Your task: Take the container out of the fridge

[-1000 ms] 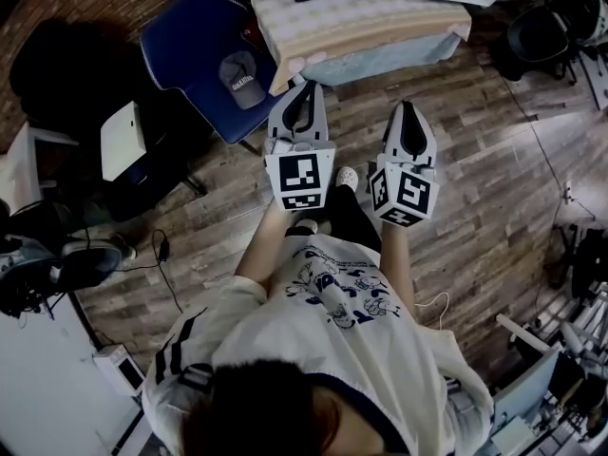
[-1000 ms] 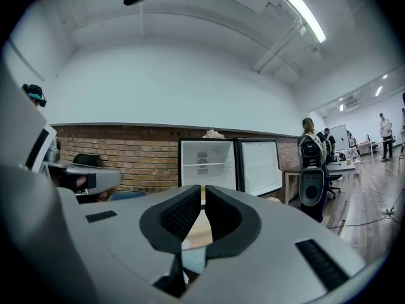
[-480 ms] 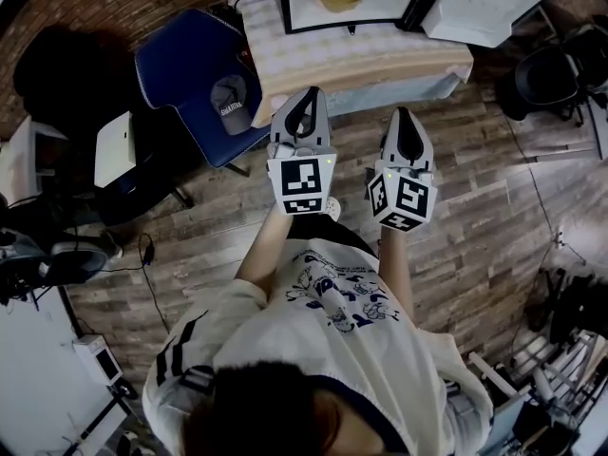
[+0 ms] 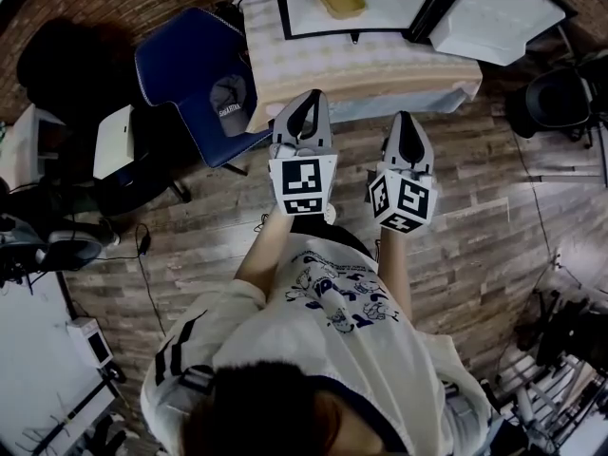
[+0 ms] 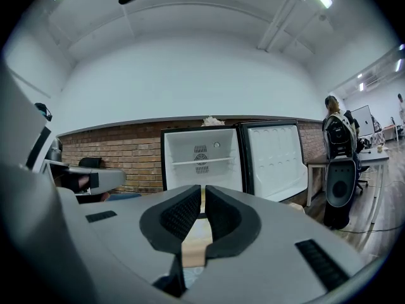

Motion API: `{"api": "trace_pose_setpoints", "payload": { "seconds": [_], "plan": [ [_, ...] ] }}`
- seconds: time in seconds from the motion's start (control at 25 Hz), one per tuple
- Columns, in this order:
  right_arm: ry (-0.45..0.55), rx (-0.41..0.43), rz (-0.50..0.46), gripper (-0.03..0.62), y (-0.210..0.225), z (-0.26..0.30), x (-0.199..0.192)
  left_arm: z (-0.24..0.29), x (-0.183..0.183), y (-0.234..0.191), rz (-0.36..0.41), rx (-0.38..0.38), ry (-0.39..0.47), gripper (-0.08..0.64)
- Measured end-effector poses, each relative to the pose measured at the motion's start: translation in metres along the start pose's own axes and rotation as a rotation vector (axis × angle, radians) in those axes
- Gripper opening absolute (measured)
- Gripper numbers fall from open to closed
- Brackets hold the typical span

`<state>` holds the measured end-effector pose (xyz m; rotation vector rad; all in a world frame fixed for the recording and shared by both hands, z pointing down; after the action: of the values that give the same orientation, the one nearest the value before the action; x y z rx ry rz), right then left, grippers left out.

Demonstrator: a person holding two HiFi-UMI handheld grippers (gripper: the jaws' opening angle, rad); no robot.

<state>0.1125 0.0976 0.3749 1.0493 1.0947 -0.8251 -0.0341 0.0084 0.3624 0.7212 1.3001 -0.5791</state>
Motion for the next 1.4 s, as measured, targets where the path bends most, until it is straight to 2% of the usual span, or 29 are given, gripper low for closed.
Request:
{"api": "trace_pose_setpoints", "payload": {
  "seconds": [0.52, 1.0, 1.4],
  "plan": [
    [-0.032, 0.012, -0.008, 0.043, 0.022, 0.076, 0.005, 0.079, -0.002, -0.009, -0.019, 0.023, -0.024, 0.018],
    [-0.042, 0.008, -0.013, 0.043, 0.036, 0.180, 0.022, 0.180, 0.003, -0.029, -0.022, 0.007, -0.061, 0.018],
    [-0.074, 0.010, -0.009, 0.043, 0.036, 0.259, 0.019, 0.249, -0.003, -0.055, -0.050, -0.001, -0.096, 0.018]
  ]
}}
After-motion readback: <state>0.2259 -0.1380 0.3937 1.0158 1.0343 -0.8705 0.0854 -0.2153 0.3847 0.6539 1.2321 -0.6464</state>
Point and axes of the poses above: the fingertips, and each gripper's own axes: z forward along the fingers, y to its right, x out of its top, the point moved 4 cm from there along -z, backward along the fingers, and after that the axes turned 10 degrees about z, right-handed, at the moved point
